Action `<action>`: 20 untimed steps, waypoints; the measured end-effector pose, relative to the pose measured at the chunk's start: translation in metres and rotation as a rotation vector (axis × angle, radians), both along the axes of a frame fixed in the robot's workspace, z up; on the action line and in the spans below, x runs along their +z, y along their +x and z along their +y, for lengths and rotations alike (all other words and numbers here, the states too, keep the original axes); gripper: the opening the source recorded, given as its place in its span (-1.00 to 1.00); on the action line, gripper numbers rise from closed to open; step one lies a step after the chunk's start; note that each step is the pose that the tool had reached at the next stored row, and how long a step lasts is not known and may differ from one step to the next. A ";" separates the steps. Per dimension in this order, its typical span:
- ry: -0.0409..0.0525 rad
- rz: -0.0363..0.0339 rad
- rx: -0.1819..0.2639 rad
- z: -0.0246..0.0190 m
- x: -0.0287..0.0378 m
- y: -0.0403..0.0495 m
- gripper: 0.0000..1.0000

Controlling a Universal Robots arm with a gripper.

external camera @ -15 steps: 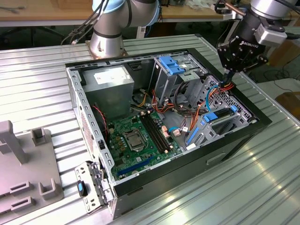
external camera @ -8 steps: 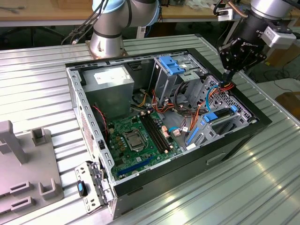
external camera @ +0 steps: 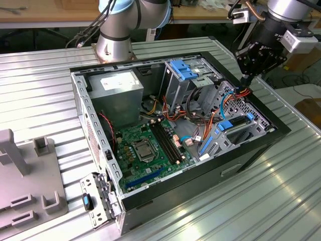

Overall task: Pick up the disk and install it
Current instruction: 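Insert the disk into the insertion slot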

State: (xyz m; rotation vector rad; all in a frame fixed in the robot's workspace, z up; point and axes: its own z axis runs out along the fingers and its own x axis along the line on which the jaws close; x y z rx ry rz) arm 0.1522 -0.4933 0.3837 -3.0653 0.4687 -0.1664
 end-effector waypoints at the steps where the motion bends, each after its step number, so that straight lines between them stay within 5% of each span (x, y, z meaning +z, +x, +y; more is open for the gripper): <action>1: 0.0001 0.0000 0.031 0.0000 -0.0003 0.0001 -0.79; 7: -0.0005 -0.0012 0.130 0.0001 -0.0018 0.0033 -0.79; 9: -0.0038 -0.0106 0.130 0.0000 -0.0021 0.0060 -0.79; 20: -0.0100 -0.0107 0.178 -0.0017 -0.0022 0.0185 -0.76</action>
